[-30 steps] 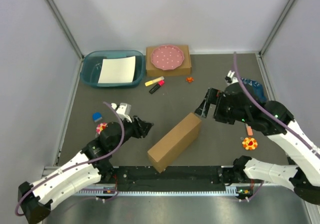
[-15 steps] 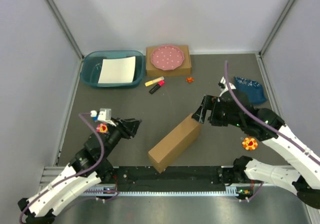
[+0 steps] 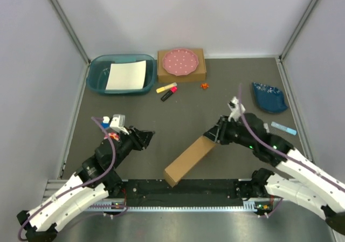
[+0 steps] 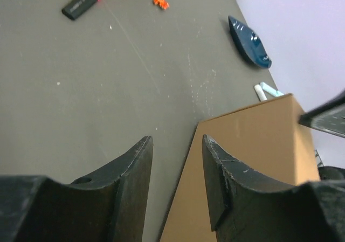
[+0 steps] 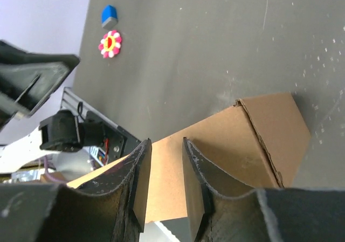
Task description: Fold the paper box
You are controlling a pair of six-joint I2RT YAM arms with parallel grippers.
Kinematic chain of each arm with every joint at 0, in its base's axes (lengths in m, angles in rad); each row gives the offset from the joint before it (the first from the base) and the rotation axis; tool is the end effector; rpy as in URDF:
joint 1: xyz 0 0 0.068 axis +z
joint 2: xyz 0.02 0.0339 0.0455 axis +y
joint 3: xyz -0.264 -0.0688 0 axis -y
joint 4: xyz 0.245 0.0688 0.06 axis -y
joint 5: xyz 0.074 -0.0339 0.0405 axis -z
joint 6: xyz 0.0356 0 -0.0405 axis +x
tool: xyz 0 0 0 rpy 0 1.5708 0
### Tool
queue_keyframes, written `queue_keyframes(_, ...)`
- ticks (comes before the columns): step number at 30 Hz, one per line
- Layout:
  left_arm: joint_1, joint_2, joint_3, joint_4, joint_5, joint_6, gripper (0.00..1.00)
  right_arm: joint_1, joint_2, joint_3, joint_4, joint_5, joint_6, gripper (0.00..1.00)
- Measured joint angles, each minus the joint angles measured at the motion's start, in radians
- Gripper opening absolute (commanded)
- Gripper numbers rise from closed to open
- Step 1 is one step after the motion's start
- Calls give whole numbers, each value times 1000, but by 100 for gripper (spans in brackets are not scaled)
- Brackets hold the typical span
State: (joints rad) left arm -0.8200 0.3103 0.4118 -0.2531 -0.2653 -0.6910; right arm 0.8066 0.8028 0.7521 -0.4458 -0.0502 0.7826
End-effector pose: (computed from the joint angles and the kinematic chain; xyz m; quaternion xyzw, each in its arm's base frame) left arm 0.0842 -0.0765 0.2623 -0.0375 0.7560 -0.3698 0.5389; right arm 0.1237 0.1317 0.2987 -0.0231 0.8587 0.3801 0.3430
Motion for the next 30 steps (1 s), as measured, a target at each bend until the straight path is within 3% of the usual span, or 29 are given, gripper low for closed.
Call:
queue_keyframes(3,0,0,-26,-5,18,-19,46,0,-212,-103,-40,1,40,32)
queue_keyframes(4,0,0,-33,-6,23,-22,46,0,-286,-132,-65,3,60,43)
queue_keyframes(7,0,-2,-49,-12,32,-27,47,2,-431,-161,-146,1,112,62)
queue_keyframes(11,0,-14,-53,-30,45,-35,47,3,-530,-134,-264,18,148,74)
queue_keyframes(18,0,-15,-55,-109,88,-81,43,3,-487,-40,-382,161,155,80)
queue_keyframes(22,0,-55,-63,-136,130,-98,32,3,-400,-38,-413,214,154,82)
queue_keyframes(25,0,-84,-61,-129,239,-90,21,3,-348,-42,-431,236,154,83)
queue_keyframes(30,-6,-19,-27,-86,556,-87,7,3,-308,-59,-452,275,154,84)
